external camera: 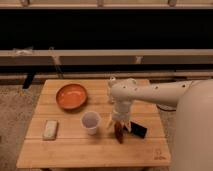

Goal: Drag the pepper across the table

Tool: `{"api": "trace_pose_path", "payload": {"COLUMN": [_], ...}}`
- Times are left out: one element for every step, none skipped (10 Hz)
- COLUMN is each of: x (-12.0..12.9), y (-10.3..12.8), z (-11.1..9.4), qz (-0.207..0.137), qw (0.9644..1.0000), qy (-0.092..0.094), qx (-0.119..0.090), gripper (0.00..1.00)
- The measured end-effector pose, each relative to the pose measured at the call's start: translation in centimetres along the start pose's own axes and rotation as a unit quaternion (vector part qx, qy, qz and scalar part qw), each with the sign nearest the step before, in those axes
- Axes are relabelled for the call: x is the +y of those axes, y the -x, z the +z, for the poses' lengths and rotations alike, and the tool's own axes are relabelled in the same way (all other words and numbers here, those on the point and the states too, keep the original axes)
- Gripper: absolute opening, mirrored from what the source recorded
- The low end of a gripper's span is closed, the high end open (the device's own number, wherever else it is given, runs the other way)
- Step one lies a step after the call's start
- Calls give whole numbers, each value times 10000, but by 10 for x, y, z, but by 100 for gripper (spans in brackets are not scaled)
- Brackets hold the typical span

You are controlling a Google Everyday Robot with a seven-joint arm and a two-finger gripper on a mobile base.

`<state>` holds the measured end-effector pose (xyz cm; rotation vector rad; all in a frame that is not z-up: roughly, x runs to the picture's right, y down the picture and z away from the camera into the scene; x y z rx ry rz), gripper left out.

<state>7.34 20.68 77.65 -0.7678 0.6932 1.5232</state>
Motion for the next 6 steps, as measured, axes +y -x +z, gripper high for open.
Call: {"api": "trace_pose_path", "payload": {"x": [-4, -12, -22, -29, -36, -41], "y": [6, 17, 27, 34, 40, 42], "z": [-5, -16, -28, -37, -44, -45], "qz": [-2, 13, 35, 61, 130, 172], "qw": [9999, 9996, 9989, 9981, 9968, 9964], "qy": [-39, -102, -163, -202, -221, -230], "qx": [-93, -253, -427, -575, -757, -792], "gripper": [80, 80, 80, 80, 80, 80]}}
